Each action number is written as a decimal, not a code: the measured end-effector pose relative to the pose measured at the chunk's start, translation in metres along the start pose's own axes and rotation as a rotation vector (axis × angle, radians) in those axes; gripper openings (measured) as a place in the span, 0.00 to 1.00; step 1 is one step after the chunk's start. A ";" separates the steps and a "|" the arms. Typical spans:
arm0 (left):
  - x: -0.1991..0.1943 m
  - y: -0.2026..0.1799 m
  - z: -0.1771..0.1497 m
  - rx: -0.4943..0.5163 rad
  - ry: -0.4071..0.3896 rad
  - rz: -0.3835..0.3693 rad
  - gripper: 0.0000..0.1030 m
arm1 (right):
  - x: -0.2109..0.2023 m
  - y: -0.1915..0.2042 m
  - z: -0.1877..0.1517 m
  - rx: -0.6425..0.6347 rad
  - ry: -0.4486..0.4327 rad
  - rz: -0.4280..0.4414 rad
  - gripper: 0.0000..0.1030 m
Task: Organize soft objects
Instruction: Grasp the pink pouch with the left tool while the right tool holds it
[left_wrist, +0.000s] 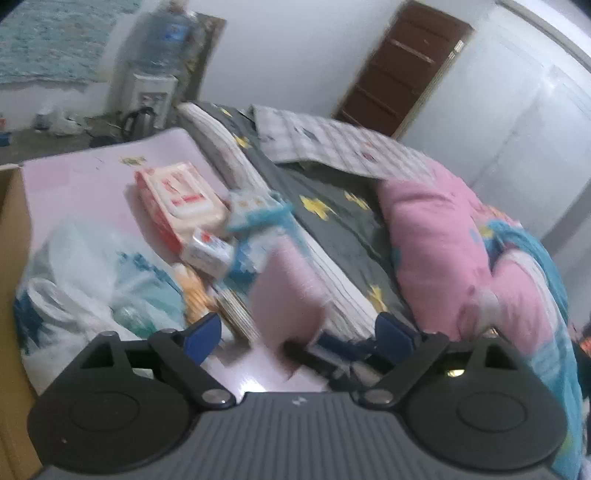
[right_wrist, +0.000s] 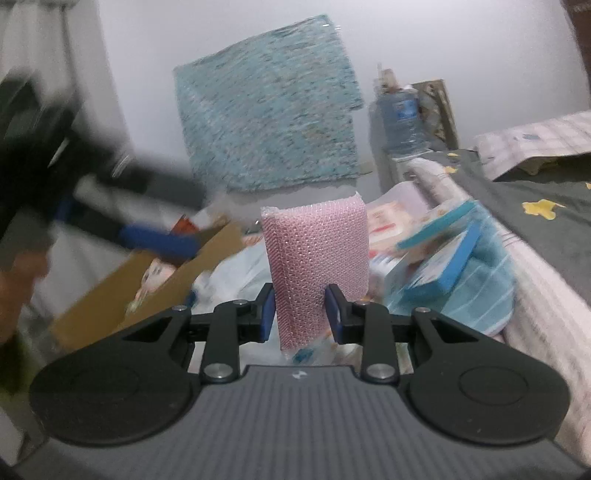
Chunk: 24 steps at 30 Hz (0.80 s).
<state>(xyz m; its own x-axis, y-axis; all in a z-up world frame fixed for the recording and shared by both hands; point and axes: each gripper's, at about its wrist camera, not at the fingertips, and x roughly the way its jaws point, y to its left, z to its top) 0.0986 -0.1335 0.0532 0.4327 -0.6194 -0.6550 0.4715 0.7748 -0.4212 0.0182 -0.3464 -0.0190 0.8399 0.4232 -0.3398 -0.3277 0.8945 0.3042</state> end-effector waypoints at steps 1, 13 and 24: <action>0.001 -0.003 -0.003 0.006 0.013 0.009 0.89 | -0.006 0.014 -0.006 -0.026 0.003 0.001 0.27; -0.048 0.029 -0.025 -0.064 -0.025 0.191 0.55 | -0.013 0.144 -0.019 -0.326 -0.012 0.038 0.27; -0.131 0.108 -0.014 -0.163 -0.199 0.354 0.33 | 0.060 0.229 0.021 -0.479 -0.038 0.171 0.27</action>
<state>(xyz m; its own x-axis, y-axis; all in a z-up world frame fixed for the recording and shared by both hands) 0.0818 0.0335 0.0846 0.6933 -0.3119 -0.6496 0.1468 0.9437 -0.2964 0.0032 -0.1194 0.0490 0.7693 0.5716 -0.2853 -0.6159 0.7823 -0.0931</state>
